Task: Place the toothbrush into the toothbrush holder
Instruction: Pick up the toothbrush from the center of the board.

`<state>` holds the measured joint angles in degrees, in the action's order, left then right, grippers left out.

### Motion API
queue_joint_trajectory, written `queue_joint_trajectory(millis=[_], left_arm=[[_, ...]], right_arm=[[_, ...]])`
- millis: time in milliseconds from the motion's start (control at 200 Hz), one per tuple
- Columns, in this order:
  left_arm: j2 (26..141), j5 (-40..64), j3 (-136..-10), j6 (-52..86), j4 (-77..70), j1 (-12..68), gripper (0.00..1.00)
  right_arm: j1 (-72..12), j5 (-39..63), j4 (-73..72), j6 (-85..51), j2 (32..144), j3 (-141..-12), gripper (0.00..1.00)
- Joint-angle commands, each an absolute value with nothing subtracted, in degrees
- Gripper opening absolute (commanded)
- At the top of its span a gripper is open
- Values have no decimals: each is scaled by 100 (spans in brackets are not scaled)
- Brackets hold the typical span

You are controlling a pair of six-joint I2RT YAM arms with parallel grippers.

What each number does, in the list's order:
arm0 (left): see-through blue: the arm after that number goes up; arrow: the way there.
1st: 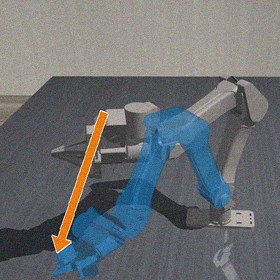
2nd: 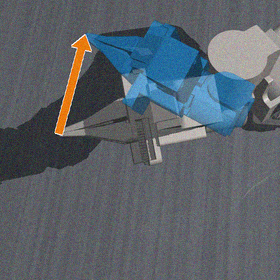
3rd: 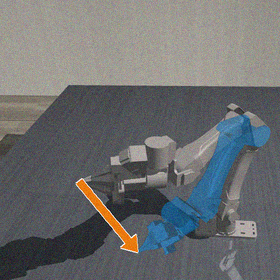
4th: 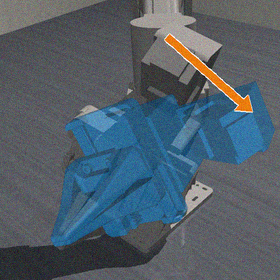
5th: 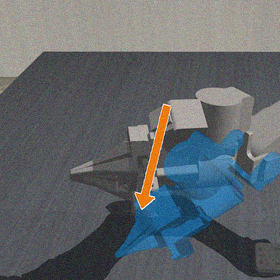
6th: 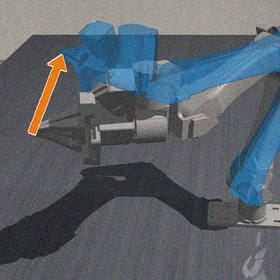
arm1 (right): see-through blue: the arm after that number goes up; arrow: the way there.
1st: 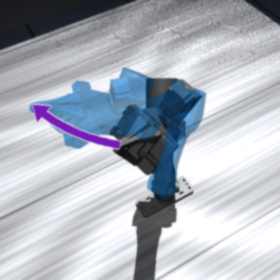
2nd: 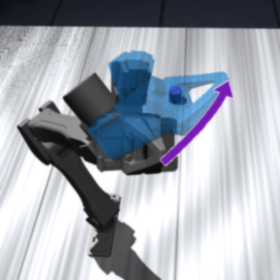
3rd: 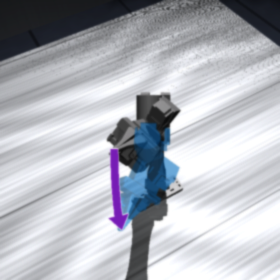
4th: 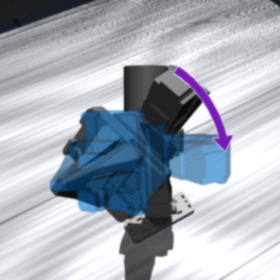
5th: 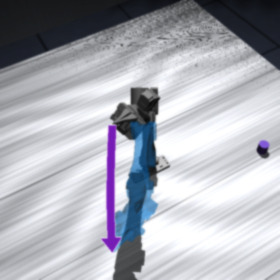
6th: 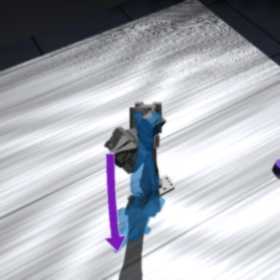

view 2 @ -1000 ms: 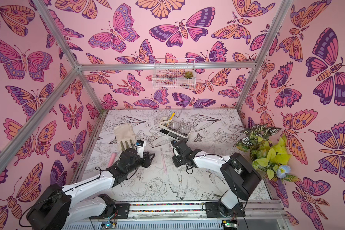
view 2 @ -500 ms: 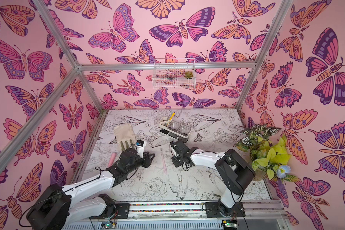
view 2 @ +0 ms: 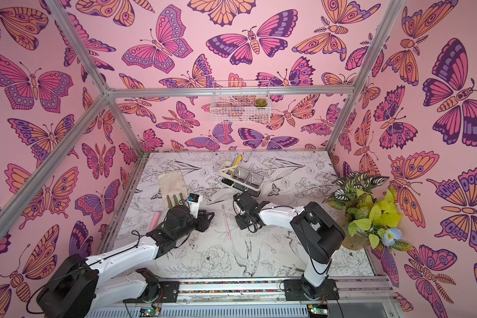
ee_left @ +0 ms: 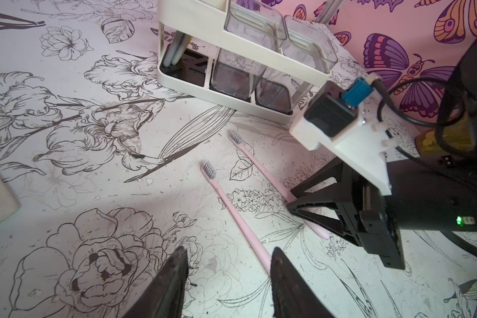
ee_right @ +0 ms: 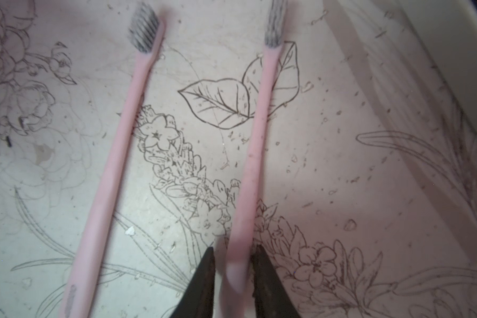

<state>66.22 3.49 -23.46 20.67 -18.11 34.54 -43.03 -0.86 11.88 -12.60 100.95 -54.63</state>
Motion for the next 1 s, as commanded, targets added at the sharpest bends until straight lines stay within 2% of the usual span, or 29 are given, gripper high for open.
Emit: queue_joint_trajectory(millis=[0, 375, 526, 741, 991], left_arm=[[6576, 378, -2411, 2048, -1819, 3485, 51], [6557, 367, -2400, 2039, -1816, 3481, 51], [6557, 369, -2399, 2039, -1819, 3480, 51], [6689, 378, -2443, 2050, -1819, 3480, 51], [7334, 586, -2882, 2380, -1811, 3483, 51]], right_arm=[[-4279, -150, 1587, -1345, 10320, -5554, 28], [-4256, -147, 1626, -1362, 10273, -5555, 24], [-4254, -84, 1609, -1337, 10281, -5559, 16], [-4258, -7, 1458, -1327, 10150, -5470, 12], [-4256, 84, 1058, -1426, 9632, -5154, 12]])
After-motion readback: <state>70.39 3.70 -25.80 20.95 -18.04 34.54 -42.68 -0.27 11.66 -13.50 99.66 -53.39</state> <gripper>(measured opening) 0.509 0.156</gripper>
